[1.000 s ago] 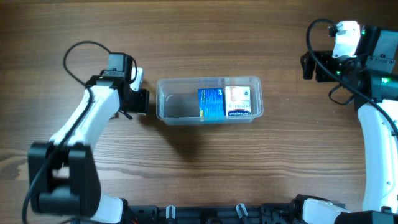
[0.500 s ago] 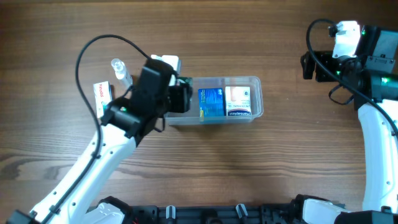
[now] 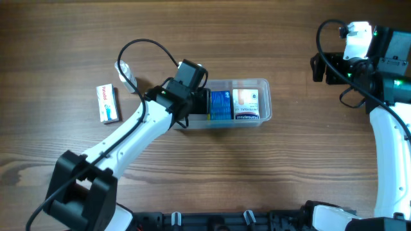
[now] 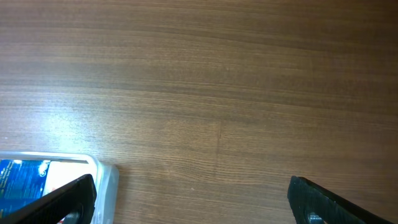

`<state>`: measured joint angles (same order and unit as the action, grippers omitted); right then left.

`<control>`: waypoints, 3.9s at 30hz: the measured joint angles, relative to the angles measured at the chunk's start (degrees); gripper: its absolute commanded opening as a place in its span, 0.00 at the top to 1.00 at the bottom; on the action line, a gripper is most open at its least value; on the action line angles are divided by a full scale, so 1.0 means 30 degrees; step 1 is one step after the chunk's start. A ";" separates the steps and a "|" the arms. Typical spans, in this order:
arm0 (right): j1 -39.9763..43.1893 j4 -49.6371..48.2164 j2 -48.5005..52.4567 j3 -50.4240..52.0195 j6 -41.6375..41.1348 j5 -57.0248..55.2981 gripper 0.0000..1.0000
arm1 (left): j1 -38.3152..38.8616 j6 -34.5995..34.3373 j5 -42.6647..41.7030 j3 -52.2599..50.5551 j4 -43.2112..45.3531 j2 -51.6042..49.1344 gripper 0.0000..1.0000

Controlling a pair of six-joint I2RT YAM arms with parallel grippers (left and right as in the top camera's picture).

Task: Pack container
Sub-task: 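Lower Zam-Buk tin with left gripper into container's left side, release, then move left gripper to clear spray bottle and grasp it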

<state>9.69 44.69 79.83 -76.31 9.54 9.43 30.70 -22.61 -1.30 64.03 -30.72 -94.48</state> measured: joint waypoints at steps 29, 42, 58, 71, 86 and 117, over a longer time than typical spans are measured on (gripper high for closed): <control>0.0000 0.0000 0.0000 0.0000 0.0000 0.0000 0.00 | -0.0328 0.0277 0.1129 0.0036 0.1180 -0.3548 0.41; 0.0000 0.0007 0.0000 0.0000 0.0000 0.0000 0.00 | -0.0328 -0.0066 -0.0248 0.0051 0.1370 -0.3548 0.19; 0.0000 0.0000 0.0000 0.0000 0.0000 0.0000 0.00 | -0.2805 0.0627 0.0146 0.0219 -0.2652 0.4109 0.02; 0.0000 0.0000 0.0000 0.0000 0.0000 0.0000 0.00 | -1.2386 0.1151 0.1712 0.0357 -0.5311 0.4816 0.00; 0.0000 0.0000 0.0000 0.0000 0.0000 0.0000 0.00 | -1.3231 0.1158 0.3286 0.0321 -0.4685 0.0452 0.00; 0.0000 -0.0007 0.0000 0.0000 0.0000 0.0000 0.00 | -1.3238 0.1158 0.3184 0.0321 -0.2397 -0.3045 0.00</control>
<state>9.69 44.66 79.83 -76.31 9.54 9.43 -9.02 -19.14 8.25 64.99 -37.91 -103.61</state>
